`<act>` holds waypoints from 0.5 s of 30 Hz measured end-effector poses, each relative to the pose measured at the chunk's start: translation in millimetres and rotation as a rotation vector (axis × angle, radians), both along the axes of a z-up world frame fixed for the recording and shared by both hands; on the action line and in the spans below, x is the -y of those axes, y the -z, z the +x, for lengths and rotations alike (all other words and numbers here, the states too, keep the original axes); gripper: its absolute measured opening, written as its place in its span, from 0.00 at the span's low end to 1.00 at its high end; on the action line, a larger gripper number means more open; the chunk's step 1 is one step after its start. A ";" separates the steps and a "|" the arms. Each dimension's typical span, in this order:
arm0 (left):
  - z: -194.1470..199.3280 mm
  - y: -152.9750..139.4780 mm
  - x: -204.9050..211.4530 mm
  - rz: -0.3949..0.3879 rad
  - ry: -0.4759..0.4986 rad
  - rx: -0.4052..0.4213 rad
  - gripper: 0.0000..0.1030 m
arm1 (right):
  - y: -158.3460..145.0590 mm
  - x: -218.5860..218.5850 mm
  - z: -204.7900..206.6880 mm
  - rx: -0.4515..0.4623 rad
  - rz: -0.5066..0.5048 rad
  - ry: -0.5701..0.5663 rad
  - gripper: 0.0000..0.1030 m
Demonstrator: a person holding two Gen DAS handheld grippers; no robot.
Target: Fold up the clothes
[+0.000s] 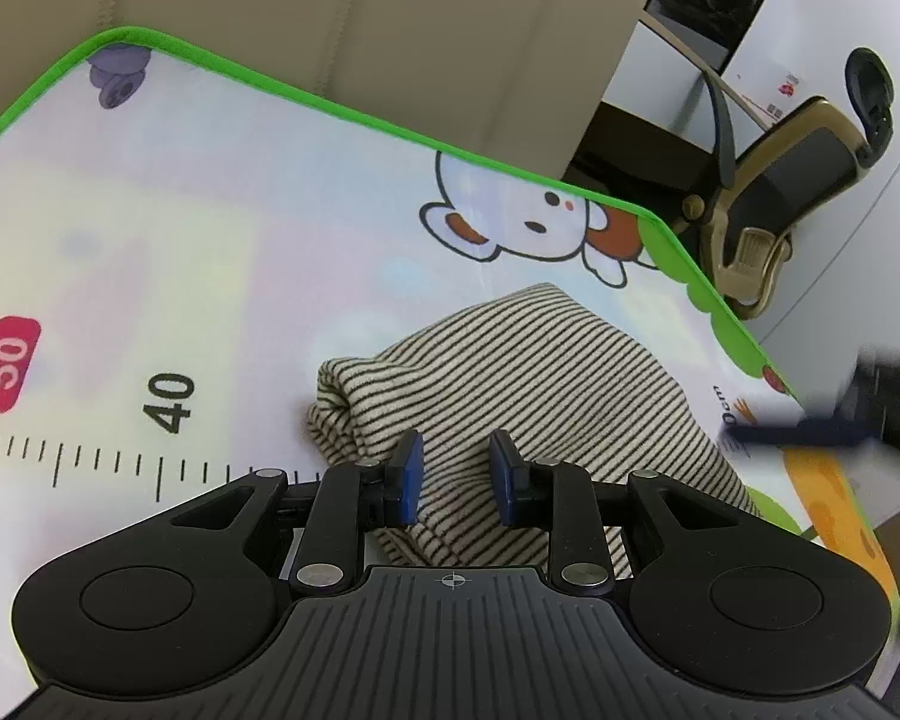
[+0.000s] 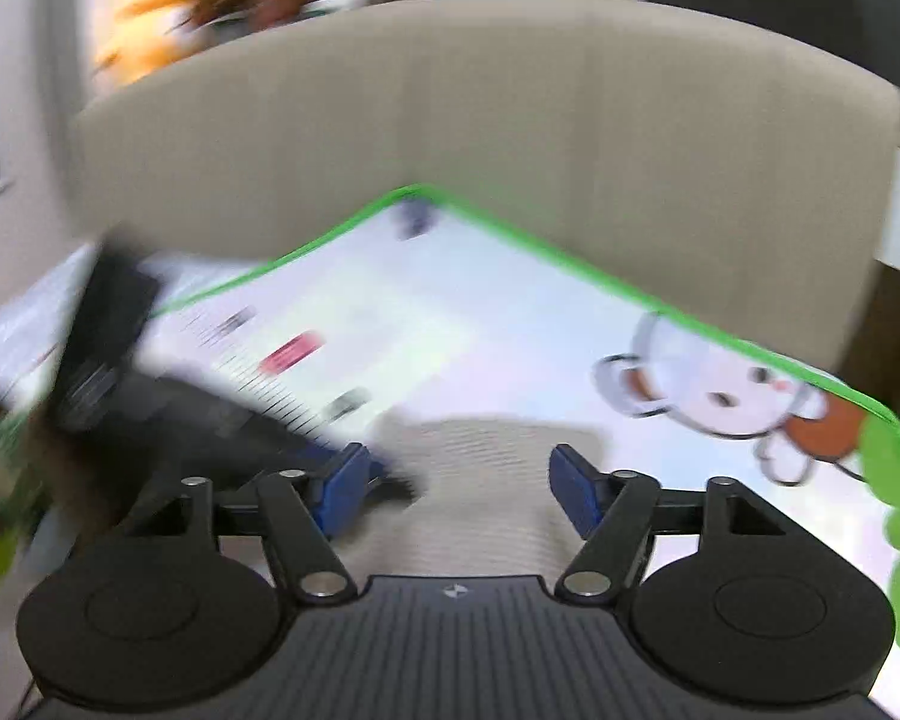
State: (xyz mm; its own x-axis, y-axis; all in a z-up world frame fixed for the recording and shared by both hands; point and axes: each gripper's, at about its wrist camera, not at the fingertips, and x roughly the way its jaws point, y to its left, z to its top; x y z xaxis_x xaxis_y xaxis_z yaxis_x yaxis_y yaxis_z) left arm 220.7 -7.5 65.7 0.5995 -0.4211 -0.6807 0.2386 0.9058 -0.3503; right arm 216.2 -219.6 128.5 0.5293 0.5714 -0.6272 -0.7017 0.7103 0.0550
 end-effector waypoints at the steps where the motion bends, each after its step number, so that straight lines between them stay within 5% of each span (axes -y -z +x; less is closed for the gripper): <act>1: -0.3 0.2 0.3 0.002 0.002 0.003 0.28 | 8.2 -2.7 12.7 -0.016 -0.015 0.026 0.49; 3: -1.0 0.4 2.4 0.012 0.004 0.011 0.28 | 28.0 -10.2 36.1 -0.061 -0.058 0.072 0.42; 7: -1.7 0.1 5.6 0.027 0.008 0.015 0.28 | 75.9 -27.3 59.2 -0.095 -0.170 0.089 0.46; 15: -4.2 -0.1 9.6 0.060 0.020 0.031 0.28 | 61.5 -16.0 52.4 -0.120 -0.089 0.126 0.53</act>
